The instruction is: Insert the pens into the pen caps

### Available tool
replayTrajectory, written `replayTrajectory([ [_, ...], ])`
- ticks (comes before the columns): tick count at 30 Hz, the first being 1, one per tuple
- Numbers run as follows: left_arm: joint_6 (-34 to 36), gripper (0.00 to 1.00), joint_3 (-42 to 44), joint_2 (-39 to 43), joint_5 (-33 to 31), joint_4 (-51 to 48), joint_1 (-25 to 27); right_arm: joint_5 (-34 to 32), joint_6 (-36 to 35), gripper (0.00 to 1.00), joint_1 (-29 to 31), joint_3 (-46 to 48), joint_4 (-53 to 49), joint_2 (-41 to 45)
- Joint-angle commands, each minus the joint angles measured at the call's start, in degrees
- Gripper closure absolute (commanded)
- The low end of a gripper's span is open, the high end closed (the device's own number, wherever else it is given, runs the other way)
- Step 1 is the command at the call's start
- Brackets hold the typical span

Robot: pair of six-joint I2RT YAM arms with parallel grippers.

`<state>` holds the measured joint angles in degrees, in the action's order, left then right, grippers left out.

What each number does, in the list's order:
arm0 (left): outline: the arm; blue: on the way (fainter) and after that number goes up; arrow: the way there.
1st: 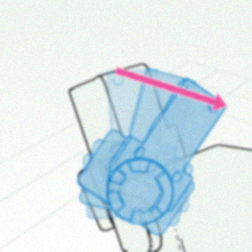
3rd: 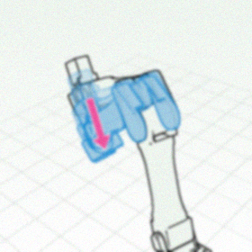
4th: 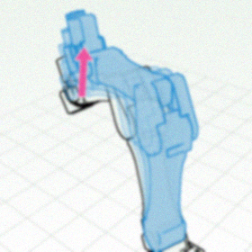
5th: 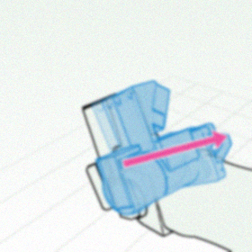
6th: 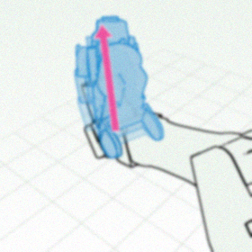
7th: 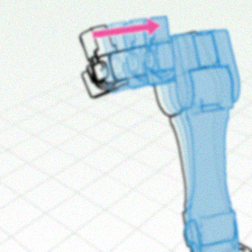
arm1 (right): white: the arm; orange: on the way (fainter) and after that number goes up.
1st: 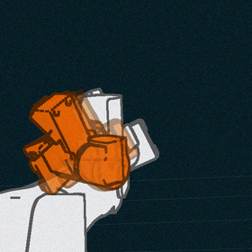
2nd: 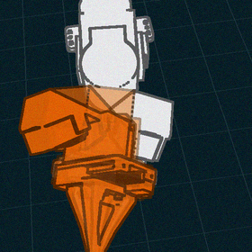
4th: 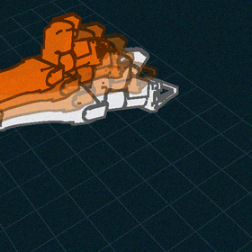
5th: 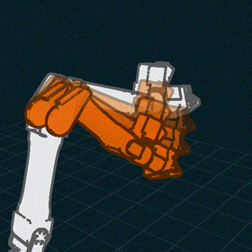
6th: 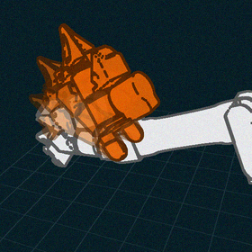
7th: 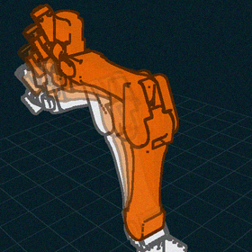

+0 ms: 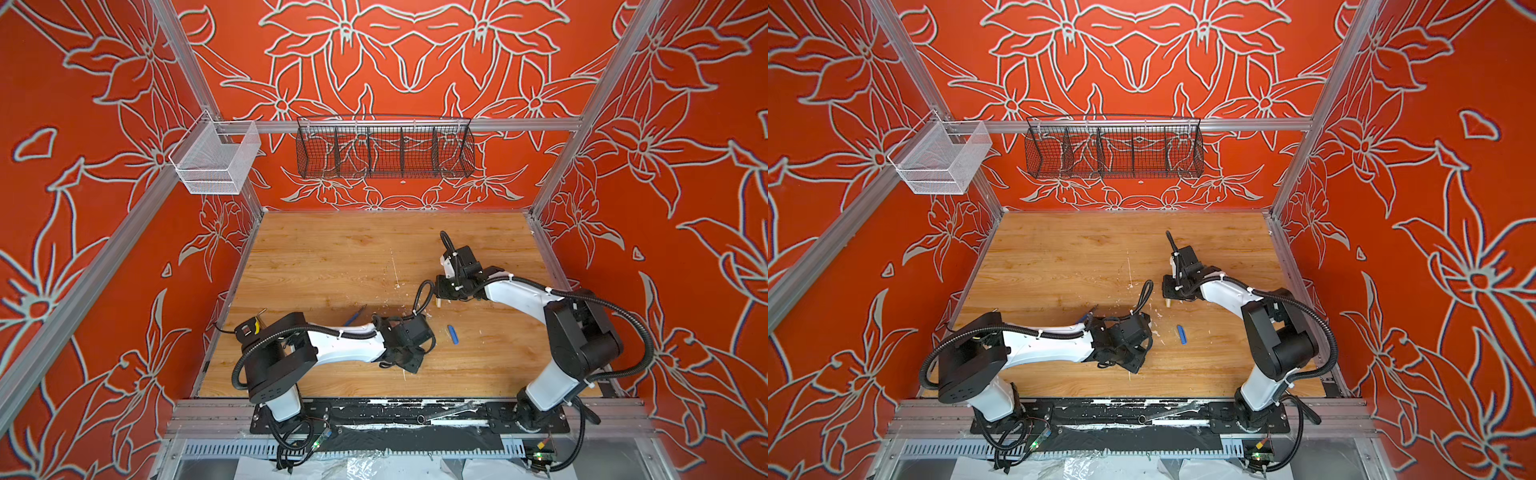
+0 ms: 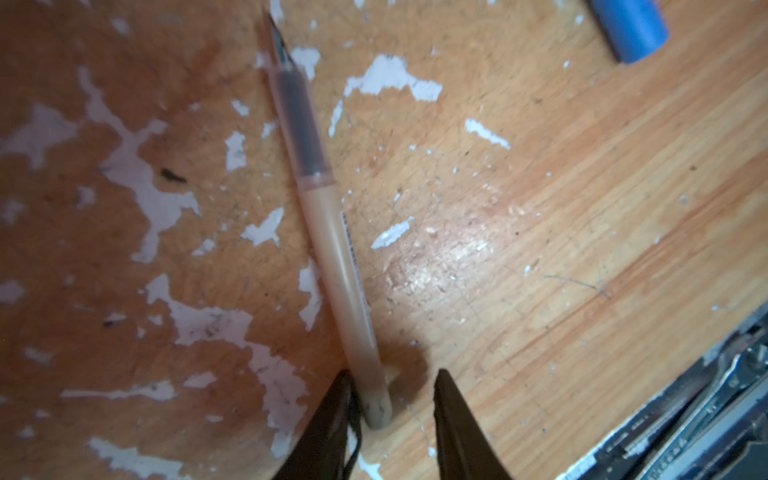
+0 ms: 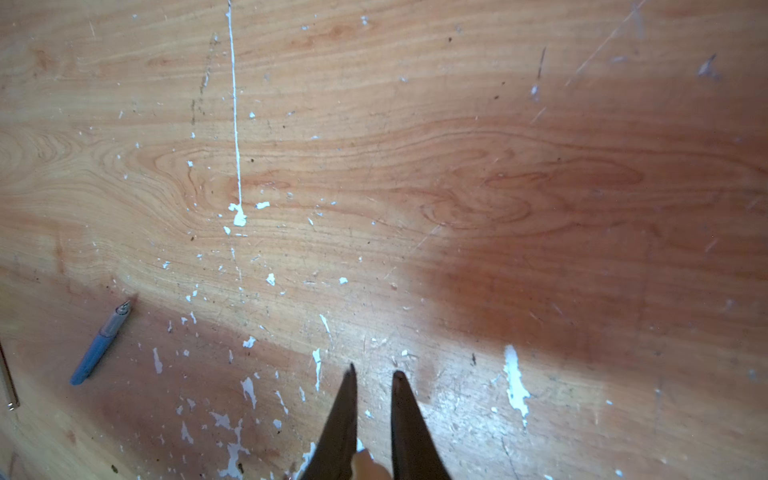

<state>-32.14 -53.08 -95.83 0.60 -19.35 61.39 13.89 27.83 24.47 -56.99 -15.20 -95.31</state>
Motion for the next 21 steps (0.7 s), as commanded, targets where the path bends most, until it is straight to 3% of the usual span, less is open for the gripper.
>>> replayTrajectory([
  [1, -1.3, 0.66, 0.1, -1.6, -0.7, -3.4, 0.9, -0.6, 0.2, 0.95, 0.2, 0.8, -0.2, 1.8],
  [4, -1.4, 0.68, 0.3, -2.0, -0.6, -2.7, 1.0, -0.6, 0.3, 0.95, 0.2, 1.0, 0.0, 2.0],
  [8, -1.5, 0.84, 0.3, -2.8, -0.6, -2.5, 1.0, -0.5, 0.5, 0.95, 0.2, 1.2, 0.1, 2.4],
  [14, -1.0, 0.97, 0.7, -2.8, -3.0, -3.6, 1.0, -0.6, 0.5, 0.95, 0.2, 1.4, 0.0, 3.2],
  [21, 0.5, 1.00, 1.6, -1.7, -5.0, -3.0, 1.0, -0.4, 0.1, 0.95, 0.2, 1.9, 0.2, 4.5],
])
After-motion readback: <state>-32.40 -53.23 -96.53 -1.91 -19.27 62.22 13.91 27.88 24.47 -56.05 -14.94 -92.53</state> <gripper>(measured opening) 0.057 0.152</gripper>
